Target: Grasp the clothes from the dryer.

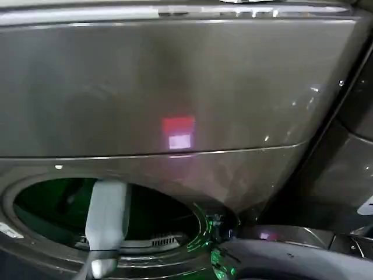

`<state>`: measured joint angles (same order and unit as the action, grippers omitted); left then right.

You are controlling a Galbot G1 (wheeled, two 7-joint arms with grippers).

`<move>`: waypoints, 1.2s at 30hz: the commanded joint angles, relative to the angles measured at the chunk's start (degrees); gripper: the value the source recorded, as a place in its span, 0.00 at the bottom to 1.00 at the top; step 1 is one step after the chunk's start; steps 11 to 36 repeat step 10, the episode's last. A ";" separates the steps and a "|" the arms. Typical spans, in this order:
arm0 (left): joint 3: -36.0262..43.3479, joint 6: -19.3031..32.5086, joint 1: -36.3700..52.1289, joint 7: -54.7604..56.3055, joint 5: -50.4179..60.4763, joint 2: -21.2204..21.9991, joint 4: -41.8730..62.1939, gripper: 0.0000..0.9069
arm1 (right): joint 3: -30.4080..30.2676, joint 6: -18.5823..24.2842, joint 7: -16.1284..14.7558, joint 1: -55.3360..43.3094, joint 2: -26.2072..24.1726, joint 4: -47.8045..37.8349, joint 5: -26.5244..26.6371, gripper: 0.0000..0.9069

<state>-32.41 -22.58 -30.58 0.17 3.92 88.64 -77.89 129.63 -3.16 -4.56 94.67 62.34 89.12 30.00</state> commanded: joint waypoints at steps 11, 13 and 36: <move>0.28 0.50 0.00 -1.44 1.66 0.18 0.20 0.00 | 0.94 -2.61 1.17 -0.05 -0.19 1.25 0.67 1.00; 0.28 0.50 0.00 -1.44 1.66 0.18 0.20 0.00 | 0.94 -2.61 1.17 -0.05 -0.19 1.25 0.67 1.00; 0.28 0.50 0.00 -1.44 1.66 0.18 0.20 0.00 | 0.94 -2.61 1.17 -0.05 -0.19 1.25 0.67 1.00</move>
